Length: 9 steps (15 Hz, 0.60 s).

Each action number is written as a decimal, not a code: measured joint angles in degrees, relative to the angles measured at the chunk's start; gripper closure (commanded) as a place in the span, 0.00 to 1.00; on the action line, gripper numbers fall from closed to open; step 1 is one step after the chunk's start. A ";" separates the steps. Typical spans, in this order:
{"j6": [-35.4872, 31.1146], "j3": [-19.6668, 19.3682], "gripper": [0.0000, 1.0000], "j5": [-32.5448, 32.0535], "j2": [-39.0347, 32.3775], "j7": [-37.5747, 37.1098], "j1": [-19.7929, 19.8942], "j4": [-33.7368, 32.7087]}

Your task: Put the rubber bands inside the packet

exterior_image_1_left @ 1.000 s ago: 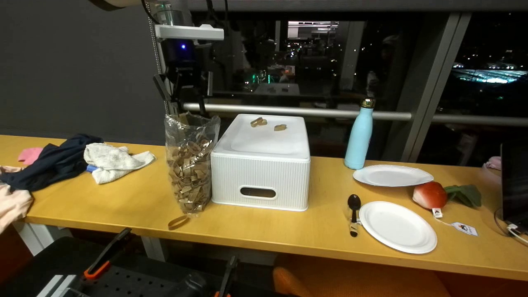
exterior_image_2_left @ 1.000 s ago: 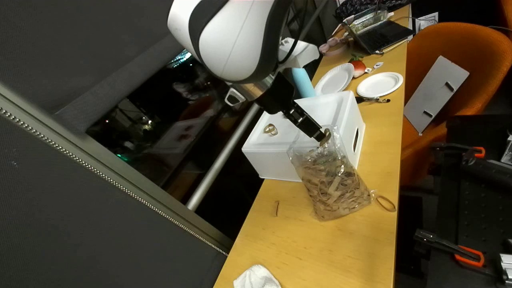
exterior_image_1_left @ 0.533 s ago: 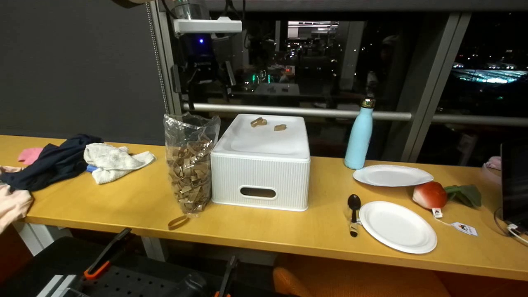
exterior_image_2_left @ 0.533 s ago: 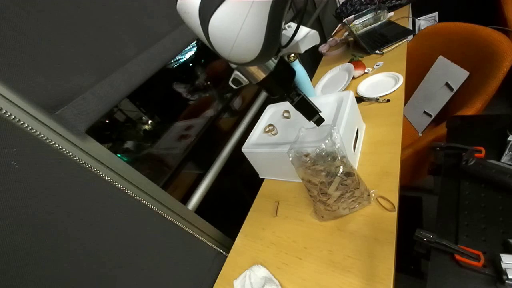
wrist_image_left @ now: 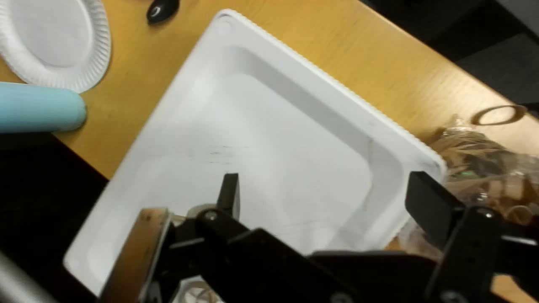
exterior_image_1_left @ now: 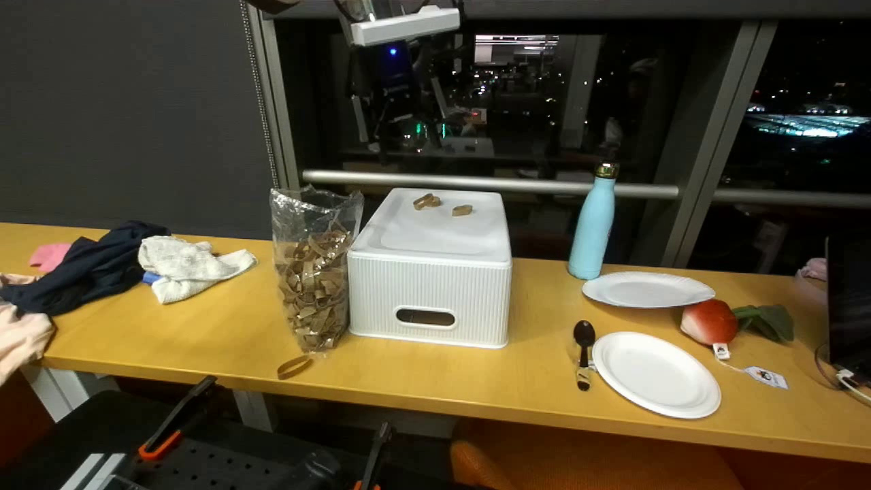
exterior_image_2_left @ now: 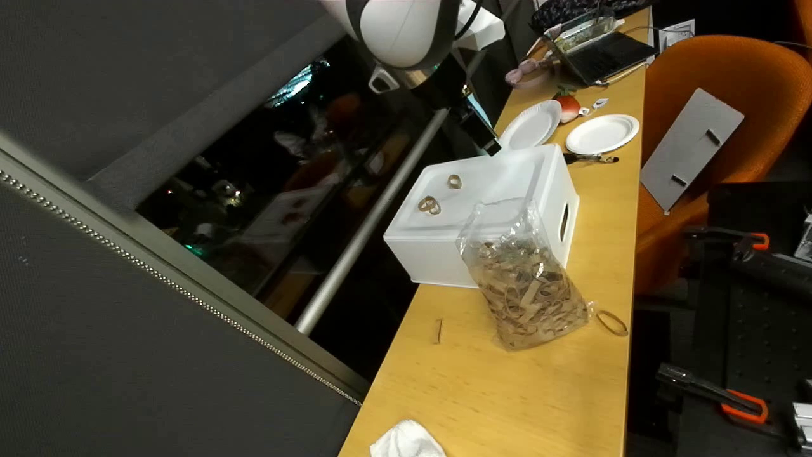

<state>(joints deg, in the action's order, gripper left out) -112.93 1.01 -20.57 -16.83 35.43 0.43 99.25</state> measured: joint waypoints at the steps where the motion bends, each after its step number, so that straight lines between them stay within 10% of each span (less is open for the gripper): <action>1: -1.53 -0.67 0.00 -0.62 -1.05 -0.01 0.60 -1.18; 9: -8.76 -3.27 0.00 -0.97 -13.34 -6.69 2.84 -14.71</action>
<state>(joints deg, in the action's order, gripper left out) -121.69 -2.26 -21.54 -30.17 28.74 3.26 84.54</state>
